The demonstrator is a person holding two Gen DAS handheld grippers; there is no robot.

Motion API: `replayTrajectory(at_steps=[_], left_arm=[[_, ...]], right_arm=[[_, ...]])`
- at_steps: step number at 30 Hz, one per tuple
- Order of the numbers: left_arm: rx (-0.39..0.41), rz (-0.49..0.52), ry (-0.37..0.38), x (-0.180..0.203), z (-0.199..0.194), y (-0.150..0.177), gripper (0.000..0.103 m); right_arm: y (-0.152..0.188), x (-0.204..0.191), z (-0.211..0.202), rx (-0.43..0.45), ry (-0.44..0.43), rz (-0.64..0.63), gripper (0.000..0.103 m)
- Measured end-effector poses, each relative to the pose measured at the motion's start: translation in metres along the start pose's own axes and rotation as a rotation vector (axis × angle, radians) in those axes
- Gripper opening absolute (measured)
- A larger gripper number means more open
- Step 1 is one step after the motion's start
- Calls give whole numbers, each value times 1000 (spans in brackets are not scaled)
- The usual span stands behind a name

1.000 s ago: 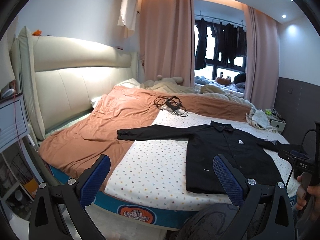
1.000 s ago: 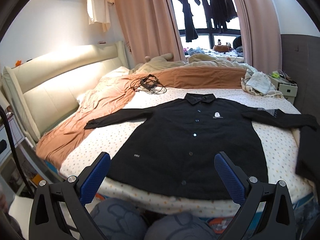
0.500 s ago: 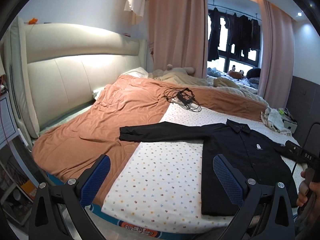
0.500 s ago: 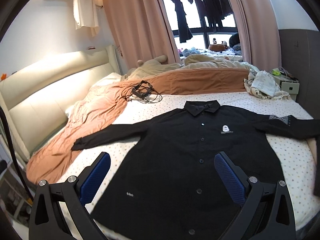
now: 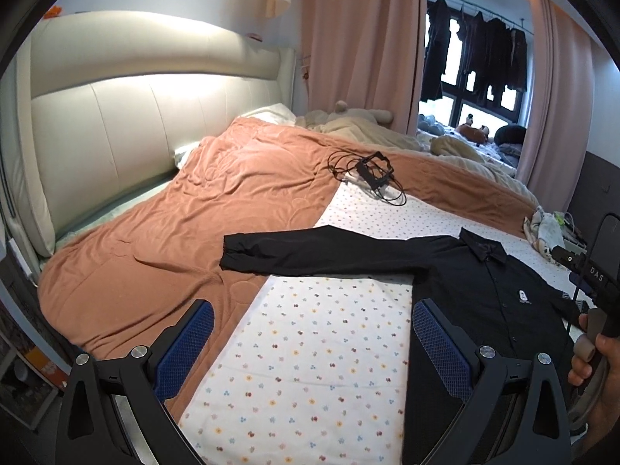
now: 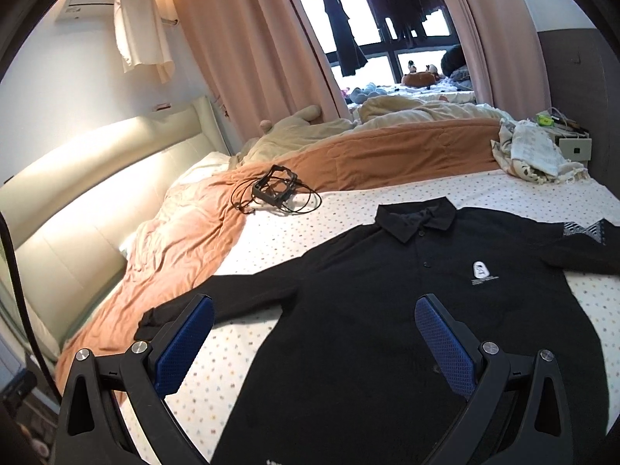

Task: Fold large clothes
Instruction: 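Move the left tool down to the sleeve cuff nearest it, then close the left tool on the sleeve cuff and lift it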

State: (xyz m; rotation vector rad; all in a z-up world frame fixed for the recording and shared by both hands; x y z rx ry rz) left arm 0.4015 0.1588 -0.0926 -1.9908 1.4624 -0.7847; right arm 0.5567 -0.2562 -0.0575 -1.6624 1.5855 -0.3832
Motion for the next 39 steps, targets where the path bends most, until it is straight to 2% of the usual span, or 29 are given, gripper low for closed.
replayTrajectory(at_steps=[6, 8, 11, 14, 17, 21, 26, 32, 35, 37, 39], left_arm=[[-66, -50, -22, -17, 54, -12, 102], [-93, -66, -32, -24, 73, -14, 98], [-133, -96, -46, -36, 104, -19, 94], [-152, -167, -38, -49, 131, -28, 86], [-183, -240, -27, -60, 161, -33, 80], [-230, -272, -26, -69, 196, -39, 74], [-293, -322, -1, -77, 238, -43, 73], [-383, -366, 20, -81, 289, -36, 71], [-451, -359, -40, -90, 316, -28, 71], [-470, -372, -46, -96, 328, -24, 71], [-446, -358, -67, -100, 330, -28, 71]], right_arm=[[-14, 9, 60, -48, 14, 77, 103], [-14, 9, 83, -72, 12, 102, 103], [-11, 2, 119, -139, 13, 64, 103], [-10, -7, 152, -189, 23, 41, 103], [-11, -15, 175, -225, 29, 1, 103], [-15, -14, 200, -254, 19, 7, 102], [-23, -4, 235, -299, -4, 50, 76], [-26, 8, 269, -349, 8, 74, 56], [-6, 3, 295, -442, -83, 100, 55], [17, 5, 314, -530, -112, 138, 55], [18, 8, 314, -508, -146, 178, 55]])
Point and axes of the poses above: each gripper's, at about its wrist camera, not at the fingertips, and z roughly the way its jaws point, x to its right, y to its underside, the point moved 10 cm from there along z, roughly the way its jaws point, and after that the axes turned 11 degrees about -x, right-handed, at the moved point
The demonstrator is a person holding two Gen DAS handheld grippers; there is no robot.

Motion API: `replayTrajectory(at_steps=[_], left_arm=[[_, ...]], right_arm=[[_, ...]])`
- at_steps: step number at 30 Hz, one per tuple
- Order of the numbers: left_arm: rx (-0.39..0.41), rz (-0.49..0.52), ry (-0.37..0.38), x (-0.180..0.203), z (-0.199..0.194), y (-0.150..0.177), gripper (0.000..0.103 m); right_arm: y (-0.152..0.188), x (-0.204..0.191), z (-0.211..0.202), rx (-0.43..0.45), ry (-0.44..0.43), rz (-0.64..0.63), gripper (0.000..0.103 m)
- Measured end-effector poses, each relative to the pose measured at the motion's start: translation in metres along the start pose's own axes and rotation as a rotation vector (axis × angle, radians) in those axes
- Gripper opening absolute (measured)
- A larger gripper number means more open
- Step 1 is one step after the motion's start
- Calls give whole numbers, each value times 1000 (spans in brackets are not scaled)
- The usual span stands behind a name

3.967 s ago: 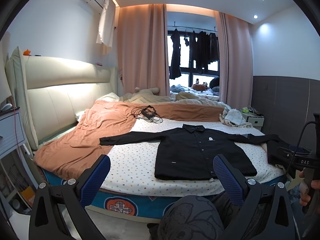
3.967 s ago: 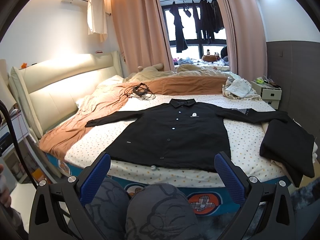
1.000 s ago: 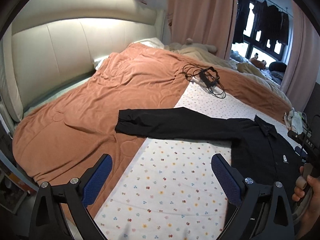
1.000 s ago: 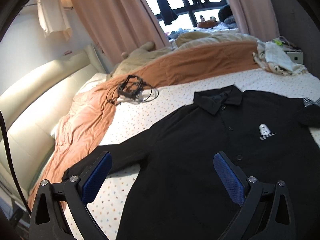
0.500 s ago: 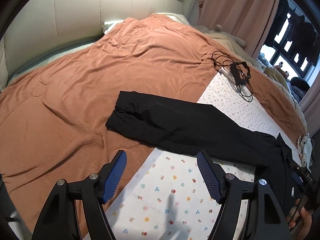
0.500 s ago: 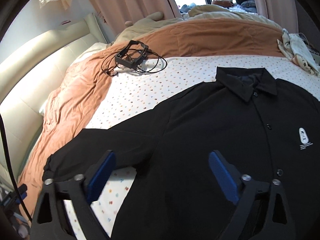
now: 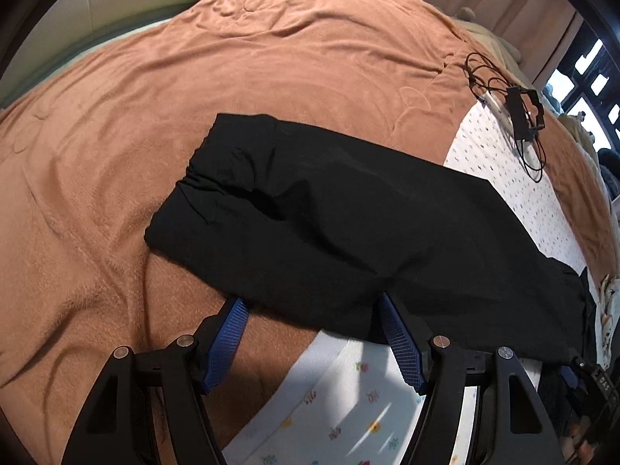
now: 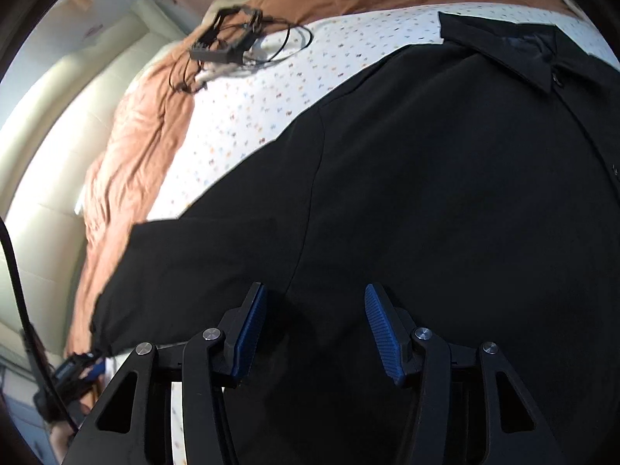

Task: Fold large clothes
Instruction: 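Close the left tool on the sleeve cuff and lift it, then carry the sleeve across the shirt body with the left tool and release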

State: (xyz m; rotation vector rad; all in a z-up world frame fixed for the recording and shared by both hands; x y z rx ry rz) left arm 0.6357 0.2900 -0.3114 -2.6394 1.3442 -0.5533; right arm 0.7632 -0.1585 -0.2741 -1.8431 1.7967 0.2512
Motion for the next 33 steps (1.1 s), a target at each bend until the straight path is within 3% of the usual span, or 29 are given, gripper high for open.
replayTrajectory(at_steps=[1, 3, 5, 6, 8, 14, 19, 21, 23, 33], left_arm=[[2, 2, -8, 0, 1, -4, 71], [25, 6, -21, 0, 0, -11, 59], [32, 33, -55, 2, 2, -16, 18], [35, 39, -76, 0, 1, -16, 15], [48, 38, -49, 4, -5, -18, 3], [162, 85, -10, 37, -68, -28, 1], [255, 175, 40, 96, -137, -31, 1], [286, 224, 57, 125, -163, -29, 1], [312, 264, 76, 152, -188, -26, 1], [397, 436, 179, 274, -275, 5, 1]], right_arm=[[0, 0, -2, -8, -31, 16, 55], [1, -2, -8, -17, -94, 40, 54], [2, 3, -21, 6, -124, 62, 54], [3, 7, -27, 16, -124, 74, 54], [7, 14, -40, 34, -142, 98, 54], [26, 30, -87, 80, -154, 131, 54], [41, 34, -131, 121, -159, 106, 56], [46, 45, -149, 158, -136, 117, 62], [54, 59, -165, 189, -131, 147, 76], [69, 128, -223, 261, -47, 268, 78]])
Point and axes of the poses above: each gripper's, at about its wrist camera, not at the fingertips, and z roughly the way its jaws point, x to its right, y to its underside, the point moved 10 cm from there along z, roughly the way its jaws point, and after that the axes turned 11 degrees about -x, right-handed, at the moved point
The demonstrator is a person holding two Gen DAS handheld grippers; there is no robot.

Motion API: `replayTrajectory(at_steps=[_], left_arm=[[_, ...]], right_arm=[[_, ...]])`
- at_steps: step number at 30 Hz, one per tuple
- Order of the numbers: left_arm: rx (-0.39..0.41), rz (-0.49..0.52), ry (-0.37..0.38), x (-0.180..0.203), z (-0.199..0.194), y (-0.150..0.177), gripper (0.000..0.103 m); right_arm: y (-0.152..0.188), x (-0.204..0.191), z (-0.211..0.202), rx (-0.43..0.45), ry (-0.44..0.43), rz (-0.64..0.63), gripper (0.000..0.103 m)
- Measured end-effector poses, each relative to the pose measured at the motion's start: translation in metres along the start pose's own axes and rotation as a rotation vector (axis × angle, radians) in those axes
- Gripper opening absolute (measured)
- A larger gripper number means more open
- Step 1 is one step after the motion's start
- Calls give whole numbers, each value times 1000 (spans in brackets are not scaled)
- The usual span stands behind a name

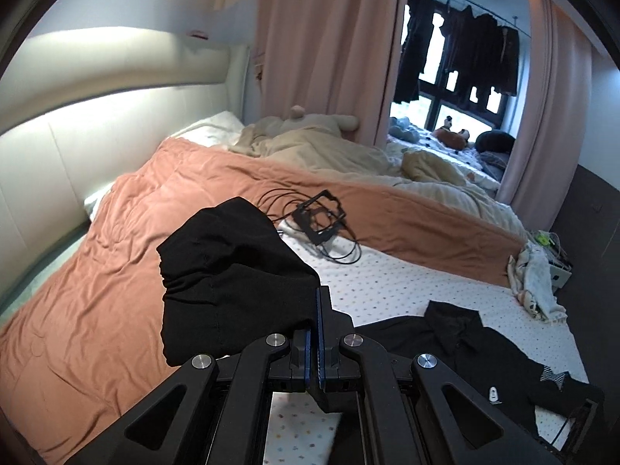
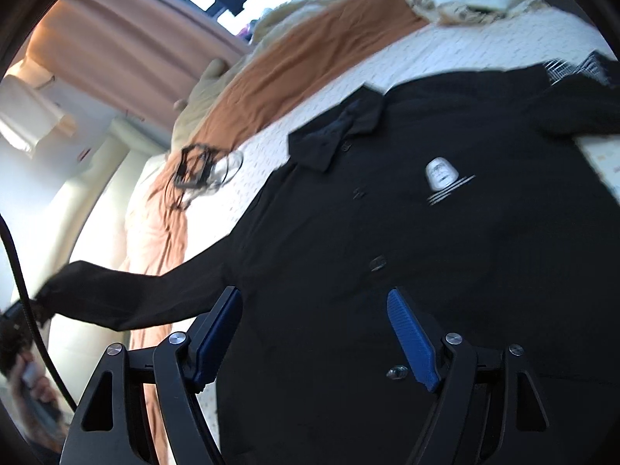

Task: Fold large clothes
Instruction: 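Carry the sleeve across the shirt body with the left tool and release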

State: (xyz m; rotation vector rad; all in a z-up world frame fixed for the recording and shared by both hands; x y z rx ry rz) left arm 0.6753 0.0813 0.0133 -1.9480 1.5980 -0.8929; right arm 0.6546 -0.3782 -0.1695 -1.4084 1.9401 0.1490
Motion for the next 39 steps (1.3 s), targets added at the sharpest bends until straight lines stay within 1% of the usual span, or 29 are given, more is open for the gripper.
replayTrajectory(at_steps=[2, 4, 7, 10, 14, 17, 19, 22, 24, 25, 26, 27, 28, 29, 30, 31, 32, 34, 36, 39], left_arm=[[7, 27, 19, 23, -7, 0, 1], [12, 67, 34, 49, -11, -1, 1], [8, 114, 61, 84, -11, 1, 1], [-9, 140, 100, 116, -5, 7, 1], [-55, 171, 145, 165, 14, 19, 2], [-88, 193, 189, 200, 31, 28, 2], [-112, 199, 222, 221, 46, 34, 2], [-145, 213, 253, 249, 68, 43, 2], [-166, 217, 281, 269, 80, 47, 2], [-186, 215, 305, 279, 87, 53, 2], [-199, 209, 321, 286, 92, 56, 3], [-222, 205, 356, 293, 97, 61, 5], [-249, 203, 386, 301, 102, 66, 14], [-290, 199, 415, 307, 108, 74, 36], [-325, 191, 435, 311, 112, 83, 51], [-339, 178, 444, 309, 114, 87, 78], [-329, 156, 454, 305, 113, 92, 87], [-292, 122, 475, 293, 107, 98, 87], [-296, 91, 467, 280, 105, 108, 87], [-295, 21, 480, 257, 100, 121, 87]], right_arm=[[-4, 8, -10, 13, 12, -26, 84], [-14, 16, -18, 18, 11, -26, 84], [-25, 29, -25, 57, -6, -15, 84], [-31, 50, -28, 45, 13, 17, 85], [-43, 83, -36, 50, 5, 83, 84], [-55, 102, -41, 71, 1, 113, 84], [-60, 115, -44, 75, 15, 132, 84], [-67, 133, -48, 92, 55, 165, 84], [-69, 138, -49, 91, 35, 187, 84], [-70, 140, -48, 87, 5, 201, 84], [-71, 141, -48, 83, -14, 209, 84], [-72, 142, -48, 82, -22, 212, 84], [-73, 143, -48, 82, -23, 215, 84], [-74, 146, -49, 84, -15, 219, 85], [-75, 147, -50, 87, -11, 222, 85], [-76, 149, -51, 92, -9, 228, 85], [-76, 150, -50, 93, -10, 232, 85], [-75, 150, -49, 89, -13, 238, 84], [-75, 151, -47, 86, -11, 238, 85], [-74, 146, -43, 81, 1, 223, 84]])
Point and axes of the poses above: each gripper's, at about its wrist camera, not at the fingertips, and z roughly the way its jaws point, x to its right, y to its underside, the point moved 10 cm from there along z, roughly the way its jaws point, and after that the axes turned 11 degrees about -x, right-handed, at the moved point
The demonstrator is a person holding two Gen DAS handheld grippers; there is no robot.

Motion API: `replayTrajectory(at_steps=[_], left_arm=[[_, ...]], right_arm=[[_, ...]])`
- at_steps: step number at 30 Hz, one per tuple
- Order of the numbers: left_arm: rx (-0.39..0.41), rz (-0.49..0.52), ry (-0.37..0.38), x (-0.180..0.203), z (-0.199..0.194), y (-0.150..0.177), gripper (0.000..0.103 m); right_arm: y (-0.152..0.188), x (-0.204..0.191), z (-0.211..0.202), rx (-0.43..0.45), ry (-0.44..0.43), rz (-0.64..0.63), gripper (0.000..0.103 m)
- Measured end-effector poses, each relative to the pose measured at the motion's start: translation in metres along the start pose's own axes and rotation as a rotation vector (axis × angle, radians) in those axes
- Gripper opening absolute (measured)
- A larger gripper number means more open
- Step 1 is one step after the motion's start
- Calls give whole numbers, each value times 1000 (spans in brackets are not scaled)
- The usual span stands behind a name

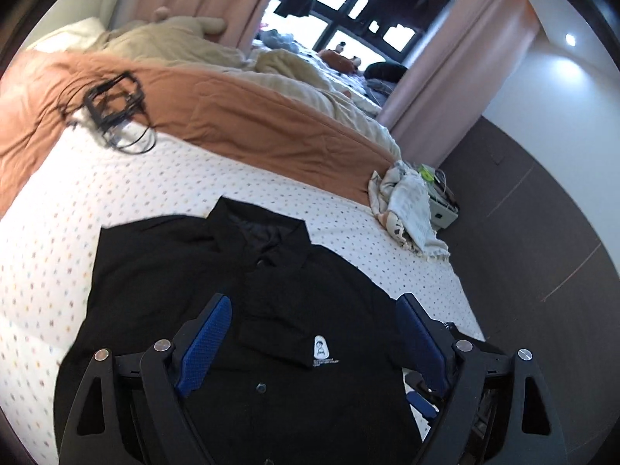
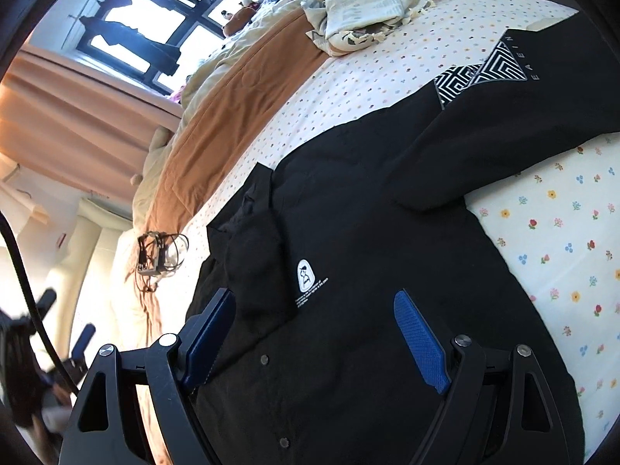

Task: Fold large clothes
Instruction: 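Carry the sleeve across the shirt body with the left tool and release, then move the right tool to the sleeve with the patterned cuff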

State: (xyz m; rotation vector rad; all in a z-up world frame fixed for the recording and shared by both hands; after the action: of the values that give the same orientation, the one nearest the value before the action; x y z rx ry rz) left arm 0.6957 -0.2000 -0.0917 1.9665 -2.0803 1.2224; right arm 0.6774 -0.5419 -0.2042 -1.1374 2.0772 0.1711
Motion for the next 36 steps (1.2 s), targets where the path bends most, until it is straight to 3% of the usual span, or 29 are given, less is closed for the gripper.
replayTrajectory(at_steps=[9, 14, 18, 21, 25, 30, 36], left_arm=[[81, -113, -93, -84, -20, 33, 87], [90, -188, -184, -140, -16, 45, 68], [79, -232, -230, -174, -13, 57, 64], [51, -250, -226, -187, -6, 63, 53], [41, -288, -192, -199, -2, 69, 52], [22, -263, -216, -214, -8, 73, 52], [11, -295, -249, -252, -27, 84, 52]], right_arm=[[8, -26, 29, -6, 67, -96, 84], [7, -62, 41, 74, 110, -224, 84], [14, -77, 58, 82, 188, -325, 84], [19, -85, 70, 62, 197, -349, 84], [24, -103, 83, 74, 264, -448, 84], [40, -123, 115, 48, 369, -587, 84], [45, -134, 160, -4, 471, -641, 84]])
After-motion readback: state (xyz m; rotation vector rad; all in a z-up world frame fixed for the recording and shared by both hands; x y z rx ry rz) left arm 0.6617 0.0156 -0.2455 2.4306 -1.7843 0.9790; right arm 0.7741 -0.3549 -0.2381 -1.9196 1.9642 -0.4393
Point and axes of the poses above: each gripper's, at about its wrist camera, not at the fingertips, and z roughly the way its jaws point, x to its right, y to its underside, the point moved 10 cm from there along z, roughly the way its jaws point, and after that the axes turned 11 degrees about -x, right-handed, at the moved point
